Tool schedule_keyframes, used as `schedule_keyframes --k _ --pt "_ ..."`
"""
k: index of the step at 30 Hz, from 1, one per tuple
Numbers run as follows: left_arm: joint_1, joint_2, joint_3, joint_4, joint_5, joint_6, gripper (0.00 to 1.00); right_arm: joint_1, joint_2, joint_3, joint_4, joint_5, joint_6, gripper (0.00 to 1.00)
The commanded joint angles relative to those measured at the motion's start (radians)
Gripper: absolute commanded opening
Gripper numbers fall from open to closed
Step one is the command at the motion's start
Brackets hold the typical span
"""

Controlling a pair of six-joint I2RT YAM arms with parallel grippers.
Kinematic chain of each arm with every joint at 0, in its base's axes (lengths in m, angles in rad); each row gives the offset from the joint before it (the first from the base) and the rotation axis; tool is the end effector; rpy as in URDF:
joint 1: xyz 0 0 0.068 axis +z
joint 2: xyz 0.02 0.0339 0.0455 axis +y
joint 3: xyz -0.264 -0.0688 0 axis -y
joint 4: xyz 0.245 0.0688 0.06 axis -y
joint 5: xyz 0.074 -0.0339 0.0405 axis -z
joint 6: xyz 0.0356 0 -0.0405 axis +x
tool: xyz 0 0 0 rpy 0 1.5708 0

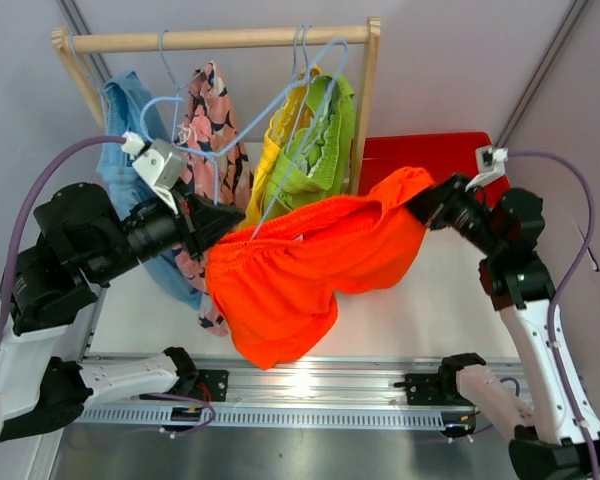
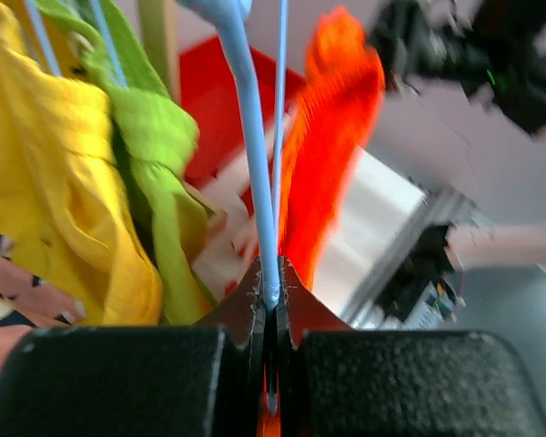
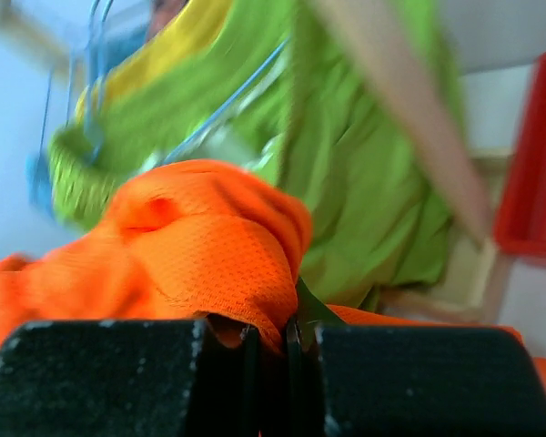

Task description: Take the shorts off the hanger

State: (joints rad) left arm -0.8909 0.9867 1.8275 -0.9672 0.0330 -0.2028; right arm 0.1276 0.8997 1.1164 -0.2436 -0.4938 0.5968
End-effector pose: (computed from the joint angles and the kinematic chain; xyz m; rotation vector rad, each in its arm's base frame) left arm 0.0631 -0.0799 0.5425 0.6212 1.6574 -0.8357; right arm 0.1838 0.0406 0.4287 -0.0101 1.6789 0.9468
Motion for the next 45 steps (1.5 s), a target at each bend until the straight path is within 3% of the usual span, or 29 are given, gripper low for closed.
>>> schedule_keyframes --k 1,5,7,10,11,12,14,15,18,20,24,31,36,39,40,41,42,45 --pt "-0.005 0.033 0.015 0.209 -0.212 -0.004 0.0 0.169 -0.119 -0.044 0.112 -0.081 -0.103 0.0" --pt "-0.005 0.064 -0.091 0.575 -0.369 0.0 0.0 0.34 -0.182 -0.035 0.02 -0.11 -0.13 0.0" --pt "-0.005 0.101 -0.122 0.651 -0.363 0.005 0.0 0.385 -0.189 -0.012 -0.012 -0.091 -0.138 0.0" --pt "-0.005 0.205 0.06 0.474 -0.398 -0.017 0.0 0.422 -0.165 0.12 -0.127 0.145 -0.199 0.0" --pt "-0.005 0.211 0.097 0.362 -0.41 -0.015 0.0 0.422 -0.142 0.246 -0.21 0.226 -0.248 0.0" --pt "-0.005 0.199 0.096 0.323 -0.451 -0.015 0.0 0.419 -0.11 0.32 -0.247 0.399 -0.276 0.0" --pt "-0.005 0.1 0.011 0.266 -0.479 -0.004 0.0 0.419 0.014 0.562 -0.328 0.559 -0.359 0.0" --pt "-0.005 0.064 -0.011 0.246 -0.504 -0.004 0.0 0.42 0.06 0.641 -0.339 0.713 -0.383 0.0" --pt "-0.006 -0.04 -0.056 0.112 -0.55 -0.015 0.0 0.406 0.243 0.893 -0.295 0.915 -0.511 0.0" --pt "-0.006 -0.083 -0.065 0.006 -0.576 -0.039 0.0 0.376 0.386 1.0 -0.232 0.943 -0.57 0.0" --pt "-0.006 -0.138 -0.102 -0.096 -0.555 -0.078 0.0 0.175 0.621 1.285 -0.185 0.838 -0.571 0.0" --pt "-0.005 -0.138 -0.188 -0.108 -0.53 -0.078 0.0 -0.095 0.807 1.252 0.039 0.749 -0.382 0.0" --pt "-0.005 -0.125 -0.224 -0.076 -0.51 -0.079 0.0 -0.17 0.89 1.157 0.15 0.716 -0.339 0.0" --pt "-0.006 -0.102 -0.257 -0.038 -0.53 -0.064 0.0 -0.178 0.886 0.963 0.199 0.687 -0.315 0.0" --pt "-0.005 -0.079 -0.269 -0.031 -0.542 -0.063 0.0 -0.178 0.886 0.874 0.188 0.673 -0.296 0.04" --pt "-0.005 -0.065 -0.267 -0.022 -0.554 -0.06 0.0 -0.178 0.89 0.843 0.167 0.66 -0.286 0.24" --pt "-0.005 -0.051 -0.261 -0.016 -0.574 -0.055 0.0 -0.18 0.901 0.82 0.095 0.646 -0.275 0.96" --pt "0.001 0.015 -0.235 0.004 -0.605 -0.035 0.0 -0.175 0.967 0.79 -0.098 0.635 -0.204 0.99"
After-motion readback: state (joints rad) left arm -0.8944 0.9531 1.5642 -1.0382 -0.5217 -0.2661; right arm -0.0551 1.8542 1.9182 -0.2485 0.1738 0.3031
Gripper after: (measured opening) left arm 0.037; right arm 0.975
